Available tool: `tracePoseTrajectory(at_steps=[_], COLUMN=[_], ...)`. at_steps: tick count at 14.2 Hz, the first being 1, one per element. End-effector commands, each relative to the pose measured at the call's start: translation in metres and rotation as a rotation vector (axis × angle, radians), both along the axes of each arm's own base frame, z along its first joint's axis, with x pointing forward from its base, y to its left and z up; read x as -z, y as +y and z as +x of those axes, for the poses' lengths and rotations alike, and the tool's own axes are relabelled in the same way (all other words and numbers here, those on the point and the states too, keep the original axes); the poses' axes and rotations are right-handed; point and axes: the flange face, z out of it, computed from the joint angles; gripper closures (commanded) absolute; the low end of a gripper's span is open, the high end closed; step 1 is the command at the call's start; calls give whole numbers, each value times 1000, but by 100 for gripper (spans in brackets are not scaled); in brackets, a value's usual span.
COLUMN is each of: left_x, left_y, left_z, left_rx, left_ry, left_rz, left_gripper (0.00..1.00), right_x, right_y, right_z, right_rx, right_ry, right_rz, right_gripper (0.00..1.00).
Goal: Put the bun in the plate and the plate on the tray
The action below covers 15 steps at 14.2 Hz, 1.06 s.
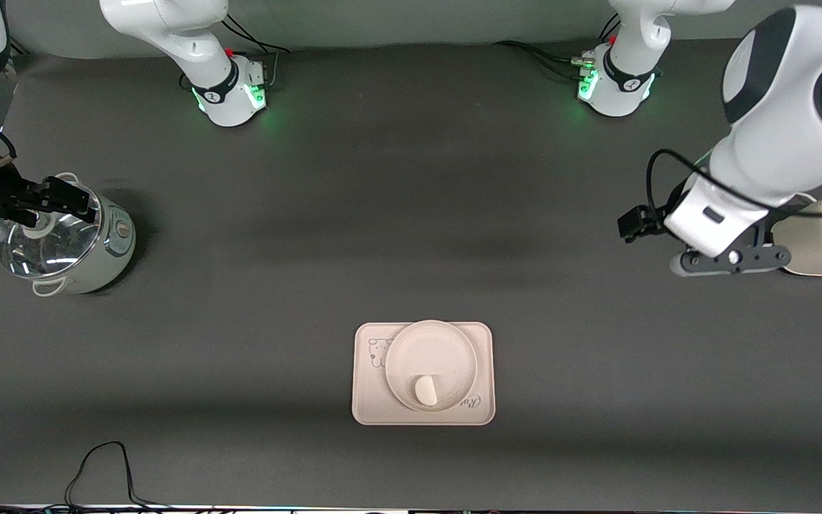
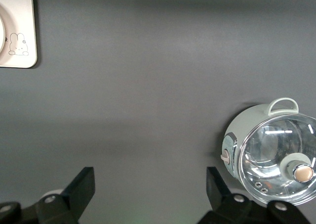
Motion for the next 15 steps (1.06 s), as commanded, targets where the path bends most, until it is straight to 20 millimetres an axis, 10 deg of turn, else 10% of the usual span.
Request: tracePoseTrajectory(at_steps=[1, 7, 15], left_x=[-31, -62, -62], left_y=[47, 110, 121], left_z=[-15, -91, -105], left_rx=[-49, -57, -89], left_ry=[-3, -29, -42], left_rz=[9, 28, 16], left_gripper=[0, 0, 0], right_x=[-1, 0, 1], right_y=[-4, -3, -2], right_z=[-5, -4, -2], right_rx=[-11, -3, -12], right_ry=[3, 3, -2], right_rz=[-20, -21, -21], right_gripper=[0, 0, 0])
